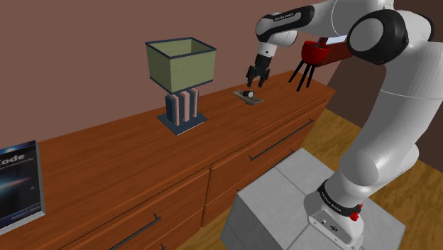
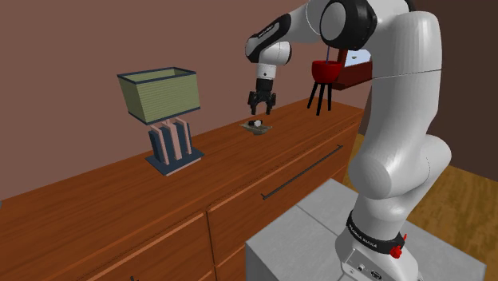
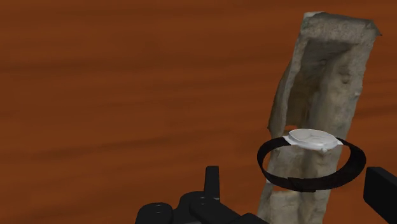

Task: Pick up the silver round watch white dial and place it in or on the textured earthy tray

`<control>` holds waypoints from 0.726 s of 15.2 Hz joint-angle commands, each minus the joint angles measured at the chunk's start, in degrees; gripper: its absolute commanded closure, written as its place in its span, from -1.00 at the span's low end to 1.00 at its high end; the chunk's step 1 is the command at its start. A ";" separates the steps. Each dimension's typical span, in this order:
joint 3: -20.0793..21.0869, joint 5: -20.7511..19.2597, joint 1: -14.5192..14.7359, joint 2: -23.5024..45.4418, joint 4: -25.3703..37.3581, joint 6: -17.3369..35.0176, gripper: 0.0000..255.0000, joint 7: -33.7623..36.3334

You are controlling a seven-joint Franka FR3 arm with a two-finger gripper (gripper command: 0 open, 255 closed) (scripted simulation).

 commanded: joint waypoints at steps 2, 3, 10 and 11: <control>-0.26 -0.30 -0.45 -0.13 4.71 -4.87 -1.00 0.34; -0.34 -0.37 -0.60 -0.09 6.25 -6.39 -1.00 0.42; -0.34 -0.37 -0.60 -0.09 6.25 -6.39 -1.00 0.42; -0.34 -0.37 -0.60 -0.09 6.25 -6.39 -1.00 0.42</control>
